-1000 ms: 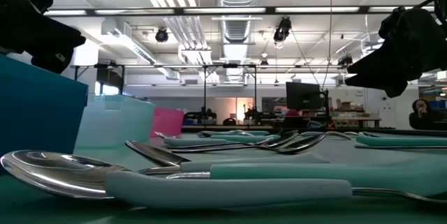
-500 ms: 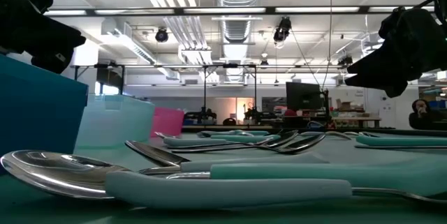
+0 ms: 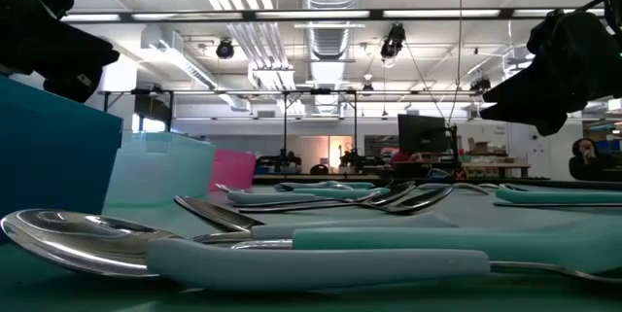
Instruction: Sort silverware by color (type)
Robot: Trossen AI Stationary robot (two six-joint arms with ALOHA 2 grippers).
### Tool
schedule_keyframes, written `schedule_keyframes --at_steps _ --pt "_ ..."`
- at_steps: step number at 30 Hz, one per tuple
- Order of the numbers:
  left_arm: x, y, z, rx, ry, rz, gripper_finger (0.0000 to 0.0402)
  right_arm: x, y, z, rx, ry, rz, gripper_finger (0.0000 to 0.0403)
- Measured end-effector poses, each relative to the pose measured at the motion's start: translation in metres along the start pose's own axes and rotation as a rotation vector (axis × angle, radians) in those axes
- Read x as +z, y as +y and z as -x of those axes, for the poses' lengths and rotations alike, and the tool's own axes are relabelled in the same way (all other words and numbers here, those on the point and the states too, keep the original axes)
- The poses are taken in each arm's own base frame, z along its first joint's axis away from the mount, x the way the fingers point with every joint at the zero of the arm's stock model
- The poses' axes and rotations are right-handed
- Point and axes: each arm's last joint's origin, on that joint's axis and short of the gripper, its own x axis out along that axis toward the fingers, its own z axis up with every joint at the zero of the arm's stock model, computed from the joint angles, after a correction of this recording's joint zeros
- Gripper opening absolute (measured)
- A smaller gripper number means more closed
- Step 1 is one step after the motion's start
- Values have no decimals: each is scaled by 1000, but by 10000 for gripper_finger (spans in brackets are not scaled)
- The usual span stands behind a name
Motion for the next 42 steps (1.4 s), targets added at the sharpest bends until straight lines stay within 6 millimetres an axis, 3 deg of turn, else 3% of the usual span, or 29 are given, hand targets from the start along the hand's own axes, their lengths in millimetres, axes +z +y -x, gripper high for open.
schedule_keyframes --at_steps 42 --pt "0 0 0 -1 0 0 45 0 -1 0 -18 -11 4 210"
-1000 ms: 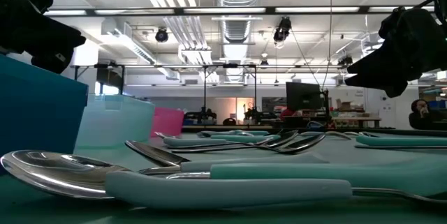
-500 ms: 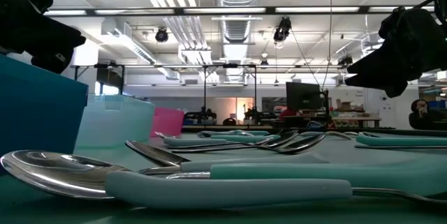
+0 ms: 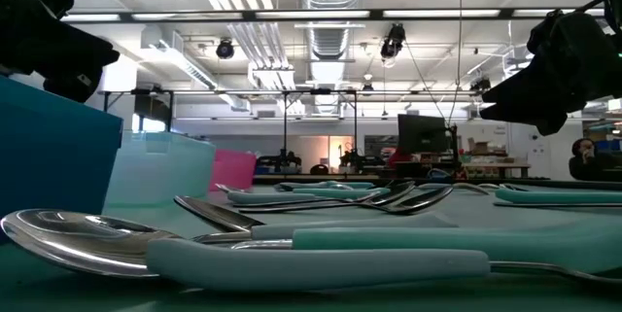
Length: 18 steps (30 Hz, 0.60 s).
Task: Sort silverware by color (type)
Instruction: Put the black spoon into the green bin
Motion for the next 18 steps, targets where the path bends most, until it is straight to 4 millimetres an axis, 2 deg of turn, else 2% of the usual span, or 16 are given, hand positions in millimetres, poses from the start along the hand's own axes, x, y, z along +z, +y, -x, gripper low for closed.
schedule_keyframes --at_steps 18 --pt "0 0 0 1 0 0 45 1 -1 0 -38 -20 7 210"
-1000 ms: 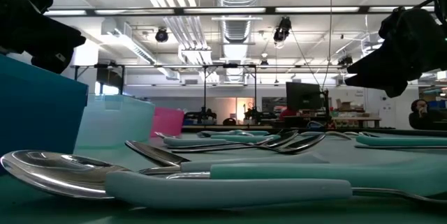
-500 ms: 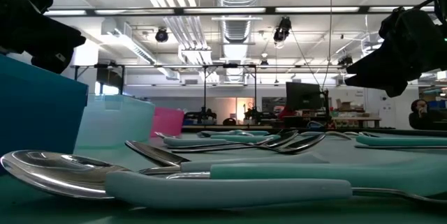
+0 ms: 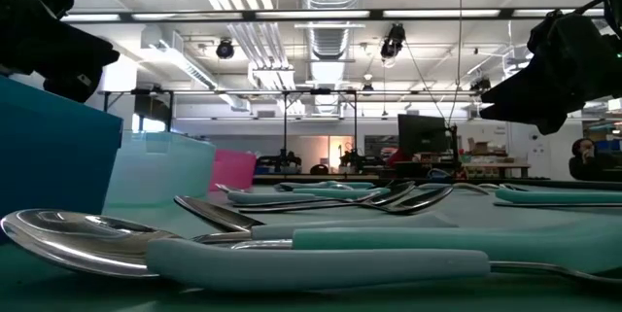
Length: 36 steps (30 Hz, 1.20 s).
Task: Sort silverware by color (type)
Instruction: Put the black spoon into the green bin
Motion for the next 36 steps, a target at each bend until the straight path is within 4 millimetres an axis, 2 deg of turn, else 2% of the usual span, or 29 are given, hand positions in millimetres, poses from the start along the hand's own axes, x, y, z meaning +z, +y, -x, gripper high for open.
schedule_keyframes --at_steps 11,20,25,36 --pt "0 0 0 -1 0 0 45 0 0 0 -16 -10 0 210" --pt "0 0 0 0 0 0 45 4 0 0 -31 -46 -73 210" --pt "0 0 0 0 0 0 45 12 1 -1 -31 -88 -105 210" --pt "0 0 0 0 0 0 45 53 14 0 -36 -169 -23 210"
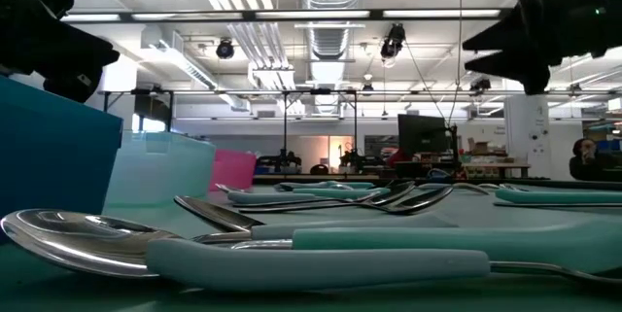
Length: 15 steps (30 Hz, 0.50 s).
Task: Sort silverware by color (type)
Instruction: Put the black spoon into the green bin
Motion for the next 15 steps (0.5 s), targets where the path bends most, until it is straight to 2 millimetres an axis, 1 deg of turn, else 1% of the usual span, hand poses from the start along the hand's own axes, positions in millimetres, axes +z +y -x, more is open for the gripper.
schedule_keyframes --at_steps 7,15 --pt "0 0 0 0 0 0 45 17 -3 -4 -99 68 64 210" --pt "0 0 0 0 0 0 45 46 -16 -7 -268 98 89 210"
